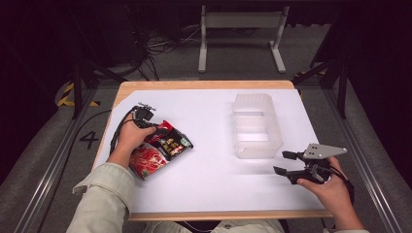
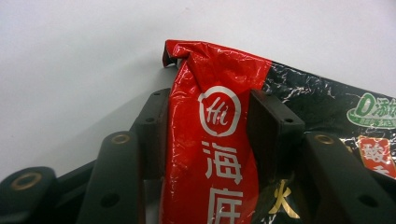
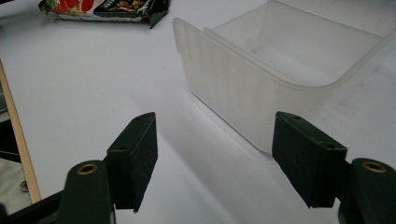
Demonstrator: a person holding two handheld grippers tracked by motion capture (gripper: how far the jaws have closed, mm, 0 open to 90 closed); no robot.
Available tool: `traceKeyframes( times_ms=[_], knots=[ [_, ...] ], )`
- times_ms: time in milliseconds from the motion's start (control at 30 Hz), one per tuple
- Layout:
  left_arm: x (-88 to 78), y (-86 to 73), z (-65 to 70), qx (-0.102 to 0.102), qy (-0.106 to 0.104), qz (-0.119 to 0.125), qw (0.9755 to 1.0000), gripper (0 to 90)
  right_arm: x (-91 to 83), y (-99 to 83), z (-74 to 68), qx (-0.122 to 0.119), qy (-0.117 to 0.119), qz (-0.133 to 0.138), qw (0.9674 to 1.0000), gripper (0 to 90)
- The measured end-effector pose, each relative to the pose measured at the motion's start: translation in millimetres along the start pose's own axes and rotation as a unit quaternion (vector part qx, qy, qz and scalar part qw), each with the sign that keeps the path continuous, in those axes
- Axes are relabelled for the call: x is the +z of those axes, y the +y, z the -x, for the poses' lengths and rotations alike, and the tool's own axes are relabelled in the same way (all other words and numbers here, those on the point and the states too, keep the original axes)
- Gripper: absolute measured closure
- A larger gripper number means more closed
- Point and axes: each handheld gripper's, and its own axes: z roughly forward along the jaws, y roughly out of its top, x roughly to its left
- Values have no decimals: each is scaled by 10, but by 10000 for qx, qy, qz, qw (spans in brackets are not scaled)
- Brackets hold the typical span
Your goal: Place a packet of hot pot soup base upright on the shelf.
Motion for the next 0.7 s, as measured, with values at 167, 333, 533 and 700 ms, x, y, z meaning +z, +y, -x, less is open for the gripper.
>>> traceKeyframes(
  times_ms=[167,333,533,700],
  knots=[
    [4,29,81,30,332,-185,9993,662,0,1,13,113,-20,-3,9999,308],
    [-18,15,107,63,452,-185,9988,817,-6,-1,11,129,-6,4,9999,309],
    [-54,15,97,72,435,-114,9990,850,0,-13,39,195,-16,-7,9998,309],
    [-98,4,100,35,372,-77,9993,865,-3,-7,41,216,-21,8,9998,310]
  ],
)
